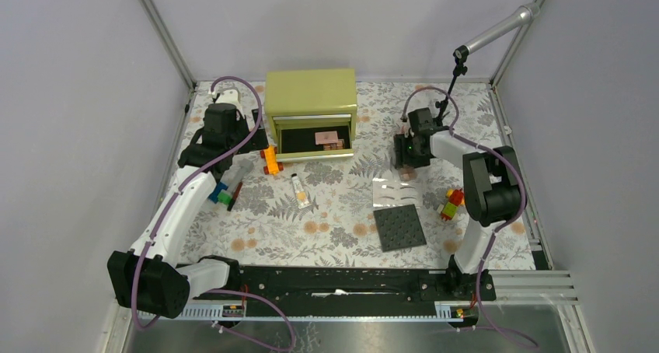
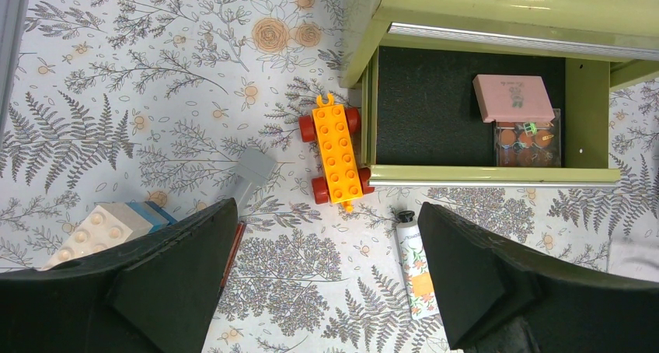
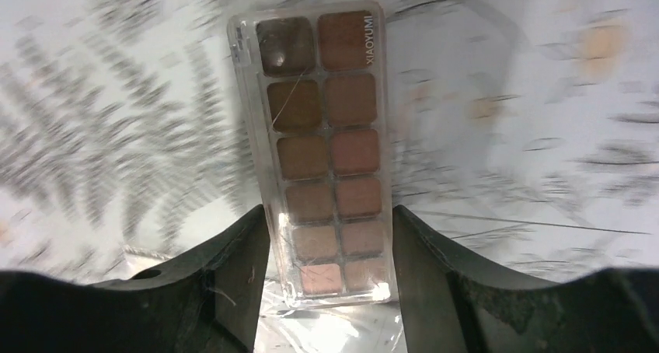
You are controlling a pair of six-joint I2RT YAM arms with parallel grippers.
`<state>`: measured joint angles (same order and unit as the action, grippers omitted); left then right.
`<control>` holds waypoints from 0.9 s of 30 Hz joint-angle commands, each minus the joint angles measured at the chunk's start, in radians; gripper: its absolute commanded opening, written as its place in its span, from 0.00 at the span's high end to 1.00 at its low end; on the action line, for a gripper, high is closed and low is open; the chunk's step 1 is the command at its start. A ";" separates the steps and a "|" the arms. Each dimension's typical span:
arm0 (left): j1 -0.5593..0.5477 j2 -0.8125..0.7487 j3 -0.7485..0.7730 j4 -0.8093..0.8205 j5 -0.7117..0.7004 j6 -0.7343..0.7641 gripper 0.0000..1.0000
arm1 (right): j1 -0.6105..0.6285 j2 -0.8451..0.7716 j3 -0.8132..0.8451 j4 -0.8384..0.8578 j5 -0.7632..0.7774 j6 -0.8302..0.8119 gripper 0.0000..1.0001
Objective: Organize the makeup
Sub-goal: Pick up the makeup from the center of the board.
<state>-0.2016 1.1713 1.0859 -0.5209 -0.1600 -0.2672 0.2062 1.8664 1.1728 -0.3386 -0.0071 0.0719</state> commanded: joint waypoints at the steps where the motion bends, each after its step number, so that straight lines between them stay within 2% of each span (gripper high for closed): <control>1: 0.005 0.000 0.000 0.052 0.003 0.000 0.01 | 0.068 -0.099 -0.082 0.046 -0.186 0.050 0.79; 6: 0.005 0.001 -0.001 0.053 -0.003 0.000 0.01 | 0.077 -0.219 -0.156 0.172 -0.304 0.094 0.82; 16: 0.005 0.000 0.000 0.053 0.001 -0.002 0.01 | 0.086 -0.351 -0.172 0.224 -0.438 0.011 0.86; 19: 0.005 -0.002 0.000 0.053 0.005 -0.004 0.01 | 0.096 -0.360 -0.136 0.233 -0.493 -0.012 0.91; 27: 0.005 -0.007 0.000 0.053 0.003 -0.004 0.01 | 0.205 -0.283 0.068 0.079 -0.577 -0.229 0.91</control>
<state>-0.2016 1.1736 1.0859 -0.5205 -0.1604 -0.2672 0.3477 1.5494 1.1084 -0.1932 -0.5003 -0.0029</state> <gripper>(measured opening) 0.989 0.613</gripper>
